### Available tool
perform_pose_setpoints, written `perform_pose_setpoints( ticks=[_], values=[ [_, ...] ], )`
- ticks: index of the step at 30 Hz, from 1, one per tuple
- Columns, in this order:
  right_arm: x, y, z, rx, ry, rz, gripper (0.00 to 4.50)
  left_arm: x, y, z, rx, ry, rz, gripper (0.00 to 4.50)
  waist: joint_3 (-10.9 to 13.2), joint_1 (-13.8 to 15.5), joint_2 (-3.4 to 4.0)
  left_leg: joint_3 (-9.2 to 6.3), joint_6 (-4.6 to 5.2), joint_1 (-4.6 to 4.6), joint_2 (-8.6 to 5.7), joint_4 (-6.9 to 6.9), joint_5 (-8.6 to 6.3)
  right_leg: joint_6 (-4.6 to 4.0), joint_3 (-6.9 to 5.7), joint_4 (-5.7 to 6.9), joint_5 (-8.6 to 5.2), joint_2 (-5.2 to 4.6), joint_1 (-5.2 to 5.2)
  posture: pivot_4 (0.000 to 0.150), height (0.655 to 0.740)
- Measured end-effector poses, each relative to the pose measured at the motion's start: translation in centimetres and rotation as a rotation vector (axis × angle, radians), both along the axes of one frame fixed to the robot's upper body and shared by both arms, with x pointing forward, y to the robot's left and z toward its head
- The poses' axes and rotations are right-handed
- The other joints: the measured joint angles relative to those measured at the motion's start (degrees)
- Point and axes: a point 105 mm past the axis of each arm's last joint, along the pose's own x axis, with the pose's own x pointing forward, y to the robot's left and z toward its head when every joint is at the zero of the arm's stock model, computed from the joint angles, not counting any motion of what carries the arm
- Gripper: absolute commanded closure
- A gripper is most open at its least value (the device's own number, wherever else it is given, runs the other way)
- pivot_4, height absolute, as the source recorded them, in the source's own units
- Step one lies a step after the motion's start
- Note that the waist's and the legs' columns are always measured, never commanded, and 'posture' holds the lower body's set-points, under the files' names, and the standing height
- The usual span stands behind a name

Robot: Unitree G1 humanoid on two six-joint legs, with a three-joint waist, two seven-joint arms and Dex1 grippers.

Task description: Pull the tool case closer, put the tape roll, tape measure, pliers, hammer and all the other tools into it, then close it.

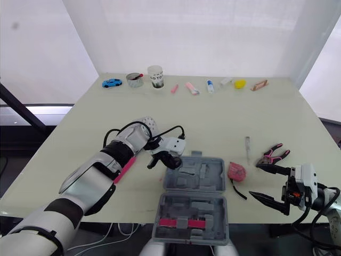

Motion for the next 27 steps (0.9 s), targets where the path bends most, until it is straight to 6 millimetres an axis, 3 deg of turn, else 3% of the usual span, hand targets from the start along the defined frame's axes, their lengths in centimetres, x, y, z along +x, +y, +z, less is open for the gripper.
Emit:
perform_pose_setpoints(
  ticks=[11,12,14,21,27],
  values=[
    [0.04,0.01,-0.06,-0.003,-0.004,-0.005,0.0,-0.15,-0.73,0.81,-0.007,-0.022,-0.036,4.43,0.0,0.0,0.0,0.0,0.0,0.0,0.0,0.0,0.0,0.0,0.0,0.0,0.0,0.0,0.0,0.15,0.74],
    [0.06,0.01,-0.06,-0.002,-0.005,-0.007,0.0,-0.15,-0.78,0.86,-0.007,-0.024,-0.039,3.84,0.0,0.0,0.0,-0.01,0.0,0.0,0.0,0.0,0.0,0.0,0.0,0.0,0.0,0.0,0.0,0.15,0.74],
    [0.08,0.01,-0.06,-0.001,-0.005,-0.01,0.0,-0.15,-0.81,0.9,-0.007,-0.026,-0.04,3.32,0.0,0.0,0.0,-0.01,0.0,0.0,0.0,0.0,0.0,0.0,0.0,0.0,0.0,0.0,0.0,0.15,0.74],
    [0.09,0.01,-0.05,-0.001,-0.007,-0.01,0.0,-0.11,-0.56,0.85,-0.001,-0.026,-0.035,0.08,0.0,0.0,0.0,0.0,0.0,0.0,0.0,0.0,0.0,0.0,0.0,0.0,0.0,0.0,0.0,0.15,0.74],
    [0.08,0.01,-0.06,-0.001,-0.007,-0.01,0.0,-0.06,-0.29,0.79,0.004,-0.024,-0.028,0.08,0.0,0.0,0.0,-0.01,0.0,0.0,0.0,0.0,0.0,0.0,0.0,0.0,0.0,0.0,0.0,0.15,0.74]
  ],
)
